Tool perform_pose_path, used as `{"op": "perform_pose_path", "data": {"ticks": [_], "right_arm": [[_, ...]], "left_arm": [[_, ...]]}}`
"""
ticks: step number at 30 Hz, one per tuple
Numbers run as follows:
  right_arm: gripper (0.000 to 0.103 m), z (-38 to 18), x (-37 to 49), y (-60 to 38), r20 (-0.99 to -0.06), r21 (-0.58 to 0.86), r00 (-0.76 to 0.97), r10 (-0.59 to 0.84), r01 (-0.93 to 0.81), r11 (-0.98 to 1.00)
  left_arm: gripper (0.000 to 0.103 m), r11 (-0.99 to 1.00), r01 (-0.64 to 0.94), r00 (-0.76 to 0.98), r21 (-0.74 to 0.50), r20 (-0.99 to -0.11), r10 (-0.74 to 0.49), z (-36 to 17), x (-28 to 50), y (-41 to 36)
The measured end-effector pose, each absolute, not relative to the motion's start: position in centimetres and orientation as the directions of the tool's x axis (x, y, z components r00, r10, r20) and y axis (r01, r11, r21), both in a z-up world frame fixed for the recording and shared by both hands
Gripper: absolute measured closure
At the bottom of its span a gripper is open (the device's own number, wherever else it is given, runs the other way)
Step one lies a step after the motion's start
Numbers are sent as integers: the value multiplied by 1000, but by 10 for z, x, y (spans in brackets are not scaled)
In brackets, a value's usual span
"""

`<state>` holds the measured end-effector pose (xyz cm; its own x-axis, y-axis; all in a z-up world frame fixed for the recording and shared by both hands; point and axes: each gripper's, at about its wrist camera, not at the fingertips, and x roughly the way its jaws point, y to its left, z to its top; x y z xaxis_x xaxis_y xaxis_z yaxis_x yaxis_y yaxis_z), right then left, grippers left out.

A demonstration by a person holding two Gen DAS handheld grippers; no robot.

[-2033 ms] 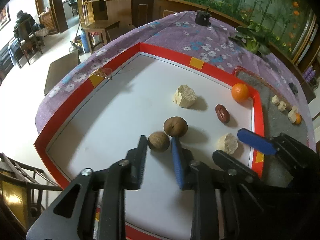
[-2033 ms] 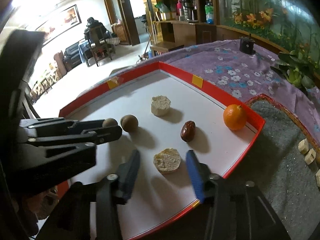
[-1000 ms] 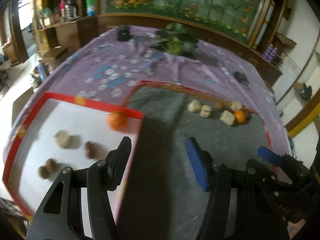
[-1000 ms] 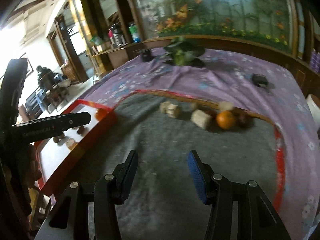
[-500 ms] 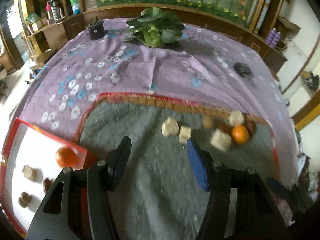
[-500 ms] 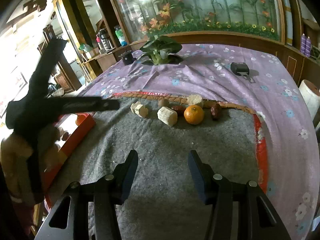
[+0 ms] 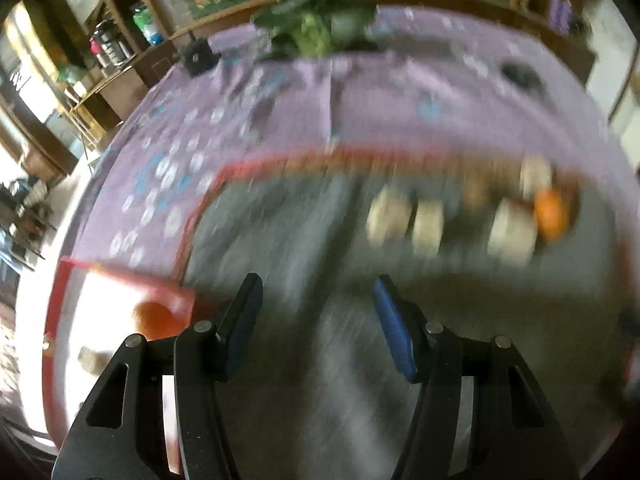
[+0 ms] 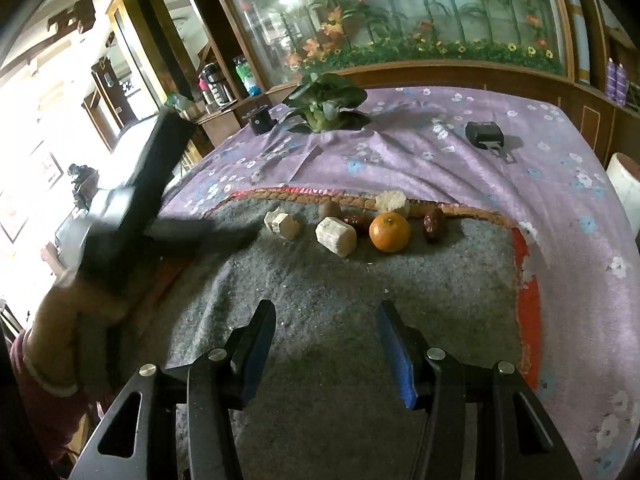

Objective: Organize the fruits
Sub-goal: 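Move both open grippers back over the cake pieces on the felt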

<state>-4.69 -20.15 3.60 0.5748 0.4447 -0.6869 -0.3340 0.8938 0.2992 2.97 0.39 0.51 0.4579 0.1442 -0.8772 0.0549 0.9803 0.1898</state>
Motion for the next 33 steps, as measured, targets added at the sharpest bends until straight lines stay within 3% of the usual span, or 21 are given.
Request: {"op": "perform_pose_path", "data": {"ticks": [3,8,14,22,26,33], "right_arm": [[52,36,-46,-203,-678,315,576,457,-335,888],[51,37,-44,-203,-674,338,572,467,-323,884],[49,36,-49,-203,-682,333,569,459,-317,888],[49,32,-47,-203,-692,333,553,464,-326,885],[49,34,-46,-202,-678,344,555,482,-340,875],[49,36,-48,-199,-679,341,556,480,-340,876]], "left_arm": [[45,992,10,458,125,-883,107,10,18,21],[45,993,6,548,116,-831,94,37,37,4],[45,962,-24,565,272,-790,237,25,81,-25],[45,953,62,506,295,-833,225,6,49,-12],[45,976,21,518,217,-837,175,19,37,6],[45,981,-1,553,192,-817,161,29,77,-19]]}}
